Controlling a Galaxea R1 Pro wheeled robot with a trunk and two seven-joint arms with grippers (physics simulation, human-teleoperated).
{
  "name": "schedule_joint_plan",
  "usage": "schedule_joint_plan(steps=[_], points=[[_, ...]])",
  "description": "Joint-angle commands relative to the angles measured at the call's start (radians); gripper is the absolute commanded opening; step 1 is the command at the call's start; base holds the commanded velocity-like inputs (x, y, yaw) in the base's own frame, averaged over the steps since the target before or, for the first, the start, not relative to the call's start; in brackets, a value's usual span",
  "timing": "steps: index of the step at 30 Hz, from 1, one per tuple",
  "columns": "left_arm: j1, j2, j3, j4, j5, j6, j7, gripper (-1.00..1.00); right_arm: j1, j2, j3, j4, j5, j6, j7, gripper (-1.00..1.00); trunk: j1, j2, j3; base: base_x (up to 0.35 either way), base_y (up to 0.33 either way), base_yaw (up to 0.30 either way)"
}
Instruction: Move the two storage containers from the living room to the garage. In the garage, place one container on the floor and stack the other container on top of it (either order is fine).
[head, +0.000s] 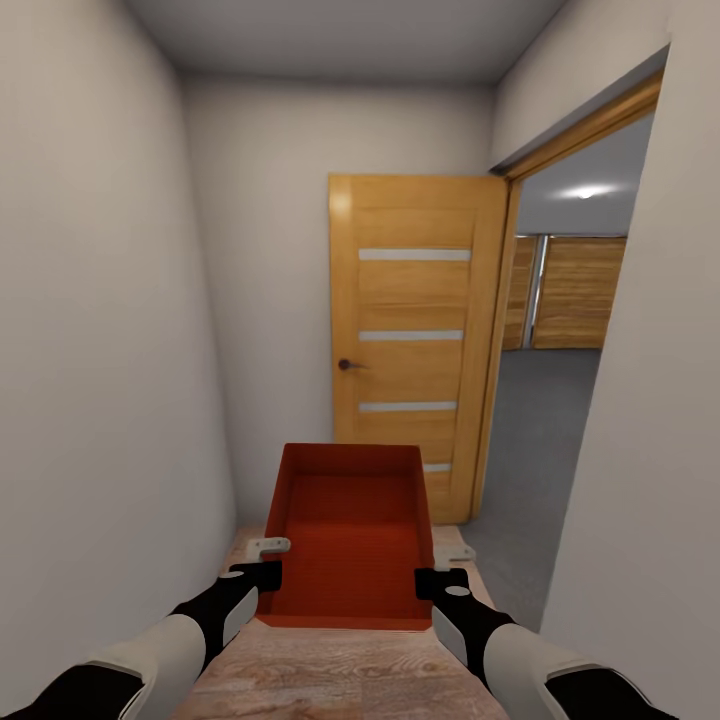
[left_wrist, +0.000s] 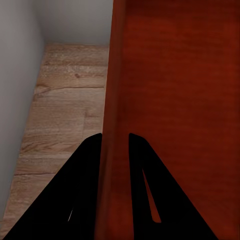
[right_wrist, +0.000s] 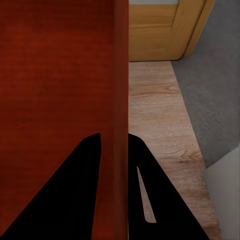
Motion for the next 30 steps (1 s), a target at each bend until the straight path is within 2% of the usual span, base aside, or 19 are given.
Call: schedule_joint_plan(steps=[1, 6, 13, 30], points=[[-0.001, 0.009, 0.027, -0.006, -0.012, 0.003, 0.027, -1.0, 0.0, 0.0, -0.004, 0.005, -0.019, -0.005, -0.008, -1.0, 0.001, 0.0, 0.0, 0.324, 0.0, 0.0], [-0.001, 0.009, 0.027, -0.006, -0.012, 0.003, 0.027, -1.0, 0.0, -0.001, -0.004, 0.005, -0.019, -0.005, -0.009, -1.0, 0.001, 0.0, 0.0, 0.289, 0.0, 0.0], [-0.001, 0.008, 0.027, -0.007, -0.012, 0.003, 0.027, -1.0, 0.0, -0.001, -0.004, 0.004, -0.019, -0.004, -0.01, -1.0, 0.001, 0.0, 0.0, 0.061, 0.0, -0.041], [-0.001, 0.006, 0.027, -0.044, -0.011, 0.003, 0.048, -1.0, 0.0, 0.0, -0.004, 0.004, -0.019, -0.003, -0.01, -1.0, 0.001, 0.0, 0.0, 0.002, 0.0, -0.267]])
